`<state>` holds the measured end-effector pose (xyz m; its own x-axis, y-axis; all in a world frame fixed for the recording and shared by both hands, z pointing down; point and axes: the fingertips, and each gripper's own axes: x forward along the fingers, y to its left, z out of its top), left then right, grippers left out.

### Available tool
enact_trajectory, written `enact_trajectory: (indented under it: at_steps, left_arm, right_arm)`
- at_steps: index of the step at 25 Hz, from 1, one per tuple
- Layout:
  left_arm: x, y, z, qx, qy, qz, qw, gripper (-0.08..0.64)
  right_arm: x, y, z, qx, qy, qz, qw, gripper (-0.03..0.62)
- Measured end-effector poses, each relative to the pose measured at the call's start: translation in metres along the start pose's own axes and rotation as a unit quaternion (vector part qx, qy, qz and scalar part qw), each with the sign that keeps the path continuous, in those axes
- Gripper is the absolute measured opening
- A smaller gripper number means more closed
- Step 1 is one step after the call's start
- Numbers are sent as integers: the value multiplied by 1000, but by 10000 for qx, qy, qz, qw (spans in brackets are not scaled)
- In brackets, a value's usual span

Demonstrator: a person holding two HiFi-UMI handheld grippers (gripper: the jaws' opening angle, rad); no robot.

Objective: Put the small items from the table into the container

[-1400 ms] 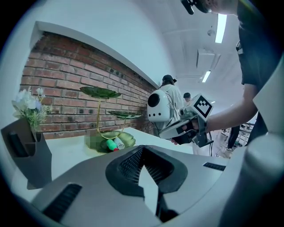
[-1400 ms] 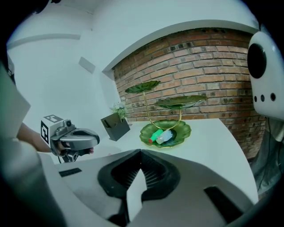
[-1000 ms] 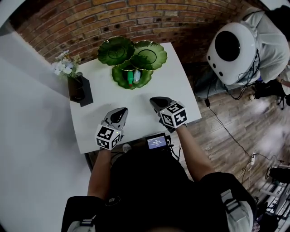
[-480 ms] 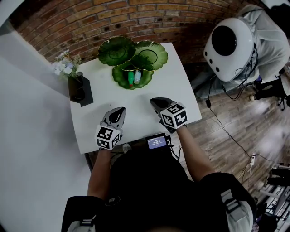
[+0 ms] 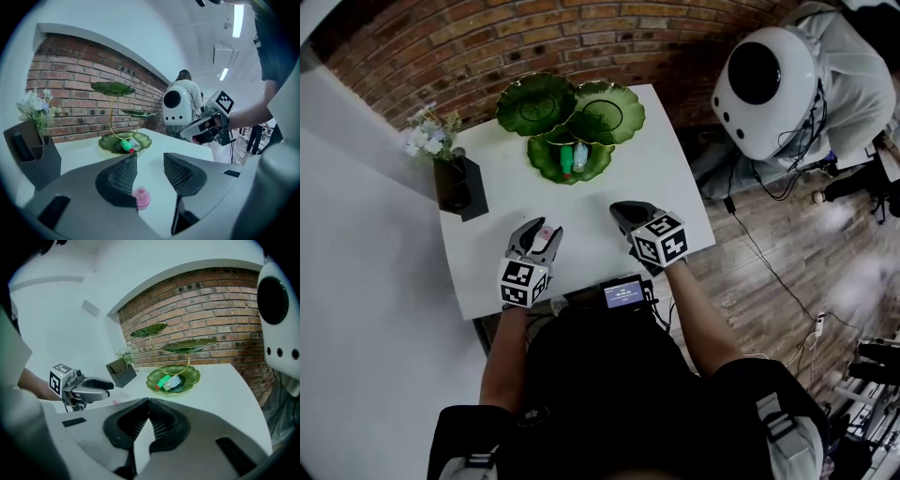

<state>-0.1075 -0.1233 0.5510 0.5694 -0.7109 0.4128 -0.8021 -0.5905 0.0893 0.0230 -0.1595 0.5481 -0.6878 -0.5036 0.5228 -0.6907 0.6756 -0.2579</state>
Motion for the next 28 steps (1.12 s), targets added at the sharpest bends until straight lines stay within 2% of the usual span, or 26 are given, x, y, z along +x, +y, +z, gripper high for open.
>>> enact_trajectory:
  at_steps: [14, 22, 28]
  left_arm:
    - [20, 15, -56, -136, 824, 109, 9964, 170]
    - [22, 18, -70, -279, 963, 129, 9949, 170]
    - [21, 17, -70, -225, 1006, 146, 9946, 150]
  right_arm:
    - [-5, -13, -7, 141, 80, -192, 9997, 15]
    - [-8, -17, -11, 196, 89, -269, 9994, 15]
    - [-11, -18, -12, 205, 91, -292, 9993, 15]
